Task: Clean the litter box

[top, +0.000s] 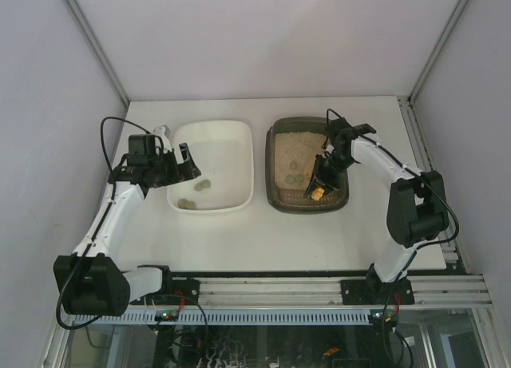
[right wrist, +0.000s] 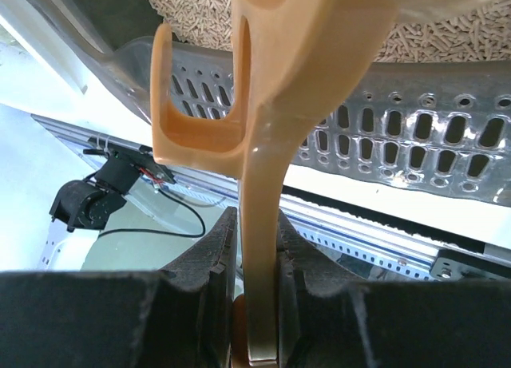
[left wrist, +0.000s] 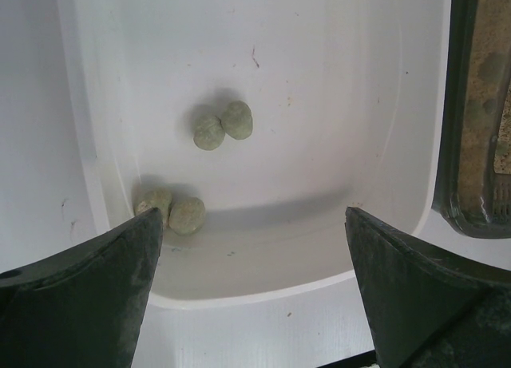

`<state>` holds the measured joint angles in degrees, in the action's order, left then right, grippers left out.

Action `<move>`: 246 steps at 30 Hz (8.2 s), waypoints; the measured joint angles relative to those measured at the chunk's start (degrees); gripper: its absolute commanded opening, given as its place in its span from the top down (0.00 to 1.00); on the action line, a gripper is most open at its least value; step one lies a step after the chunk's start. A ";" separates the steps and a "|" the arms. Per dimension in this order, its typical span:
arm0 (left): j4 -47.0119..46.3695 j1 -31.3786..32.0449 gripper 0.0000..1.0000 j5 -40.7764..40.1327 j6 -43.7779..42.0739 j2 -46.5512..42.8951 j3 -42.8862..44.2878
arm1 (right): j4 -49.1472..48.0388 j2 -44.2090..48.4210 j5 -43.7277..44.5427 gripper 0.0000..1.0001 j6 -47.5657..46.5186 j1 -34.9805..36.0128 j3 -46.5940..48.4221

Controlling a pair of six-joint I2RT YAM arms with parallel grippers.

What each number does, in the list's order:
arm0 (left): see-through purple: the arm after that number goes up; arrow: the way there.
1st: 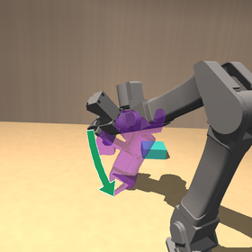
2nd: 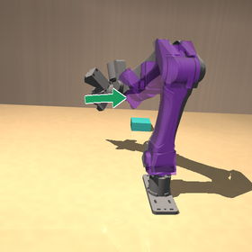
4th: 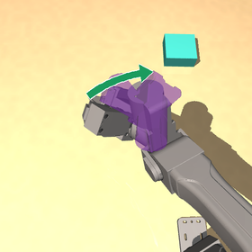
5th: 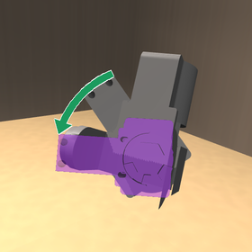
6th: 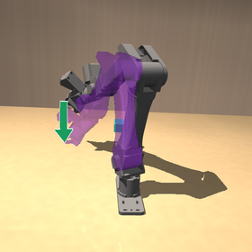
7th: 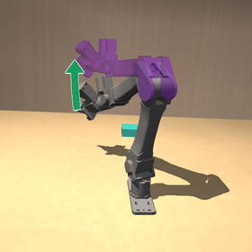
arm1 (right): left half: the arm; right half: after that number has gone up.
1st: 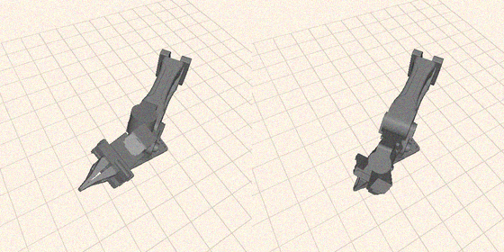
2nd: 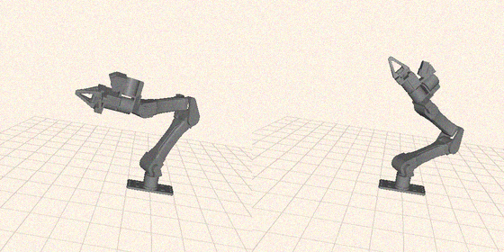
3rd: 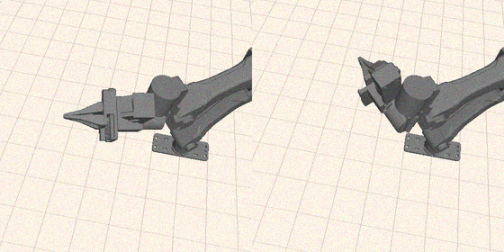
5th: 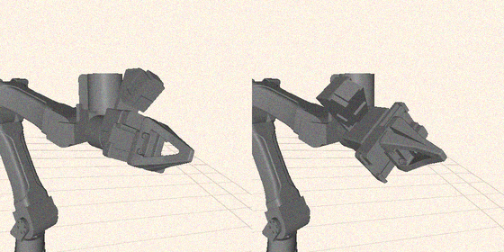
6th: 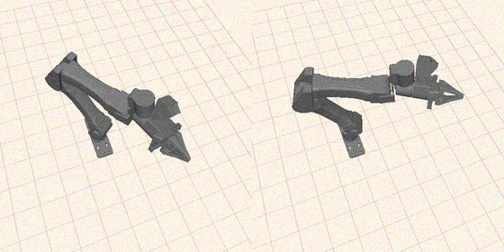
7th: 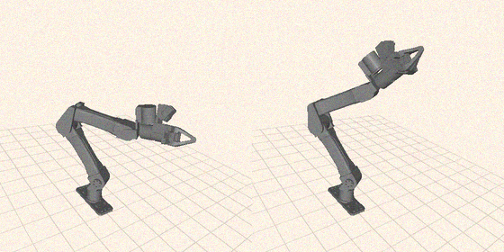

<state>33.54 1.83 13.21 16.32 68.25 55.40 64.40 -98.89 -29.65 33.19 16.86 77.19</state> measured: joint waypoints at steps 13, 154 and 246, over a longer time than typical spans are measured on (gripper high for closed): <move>-0.02 -0.02 0.00 0.02 0.00 0.00 -0.22 | -2.91 -6.51 -3.98 1.00 0.13 2.21 1.57; 15.85 -7.26 0.00 4.59 -29.42 -9.27 -0.70 | -80.78 23.04 -17.00 1.00 27.89 2.03 -37.88; 1.88 16.68 0.00 -5.60 8.76 14.82 20.85 | 7.85 -11.80 -13.31 1.00 1.27 4.79 9.57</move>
<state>35.42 18.50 7.62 25.08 83.07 76.25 72.25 -110.69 -42.96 34.46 21.65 86.76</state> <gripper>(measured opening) 0.996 0.186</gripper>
